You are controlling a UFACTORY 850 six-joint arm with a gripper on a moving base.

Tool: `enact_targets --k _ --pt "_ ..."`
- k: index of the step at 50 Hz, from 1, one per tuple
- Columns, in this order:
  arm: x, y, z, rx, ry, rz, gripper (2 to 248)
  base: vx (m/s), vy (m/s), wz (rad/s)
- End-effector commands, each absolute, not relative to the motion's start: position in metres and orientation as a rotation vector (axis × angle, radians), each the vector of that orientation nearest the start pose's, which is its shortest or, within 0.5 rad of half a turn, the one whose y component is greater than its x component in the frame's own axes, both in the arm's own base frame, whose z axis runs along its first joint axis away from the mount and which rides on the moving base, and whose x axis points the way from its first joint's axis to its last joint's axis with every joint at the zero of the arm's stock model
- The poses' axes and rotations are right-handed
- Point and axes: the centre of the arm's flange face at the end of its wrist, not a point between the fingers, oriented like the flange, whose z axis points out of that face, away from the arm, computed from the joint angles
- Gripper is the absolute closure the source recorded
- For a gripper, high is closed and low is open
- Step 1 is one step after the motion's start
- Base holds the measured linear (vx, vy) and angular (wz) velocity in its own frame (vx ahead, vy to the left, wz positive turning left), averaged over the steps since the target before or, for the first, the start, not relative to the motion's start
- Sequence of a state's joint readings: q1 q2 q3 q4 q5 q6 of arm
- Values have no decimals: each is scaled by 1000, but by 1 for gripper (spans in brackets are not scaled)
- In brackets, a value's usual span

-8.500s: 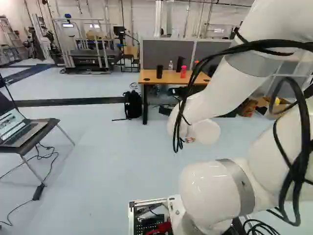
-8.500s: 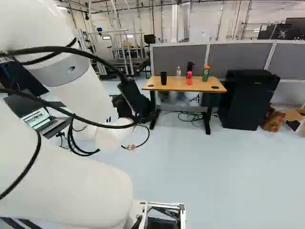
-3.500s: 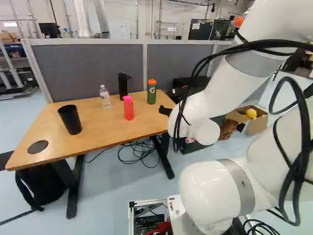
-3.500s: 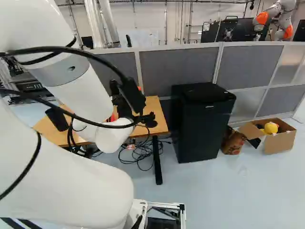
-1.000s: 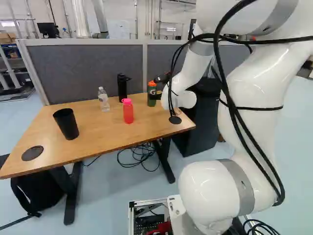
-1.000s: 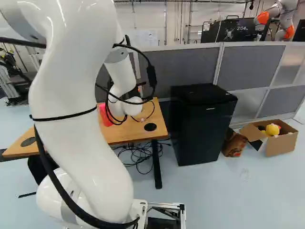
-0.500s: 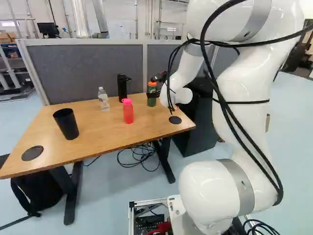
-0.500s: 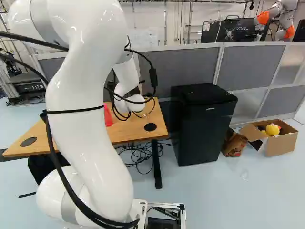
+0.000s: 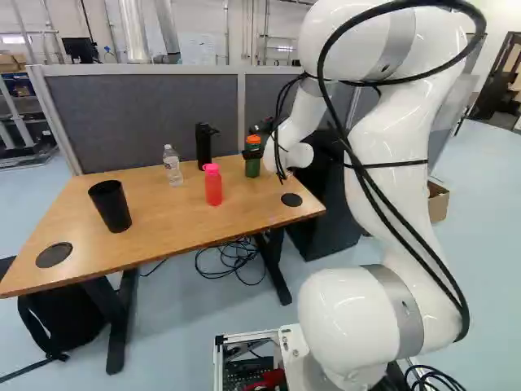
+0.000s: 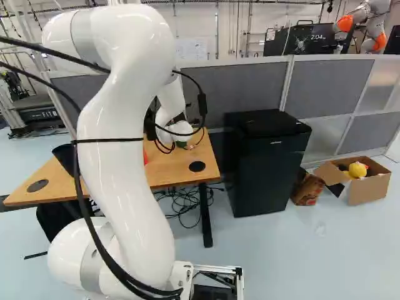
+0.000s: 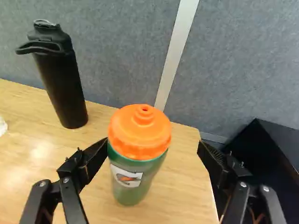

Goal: Pick up the green bottle from the table

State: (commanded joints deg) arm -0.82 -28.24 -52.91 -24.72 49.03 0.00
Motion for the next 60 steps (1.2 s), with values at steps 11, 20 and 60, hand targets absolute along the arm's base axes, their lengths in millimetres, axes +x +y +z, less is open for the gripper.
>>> enact_targets --k 11,20,60 --pt "585 23 355 -2392 -630 -1797 17 0 0 0" --pt "585 23 355 -2391 -630 -1798 95 0 0 0" --pt "554 28 378 -2376 -634 -1815 127 0 0 0"
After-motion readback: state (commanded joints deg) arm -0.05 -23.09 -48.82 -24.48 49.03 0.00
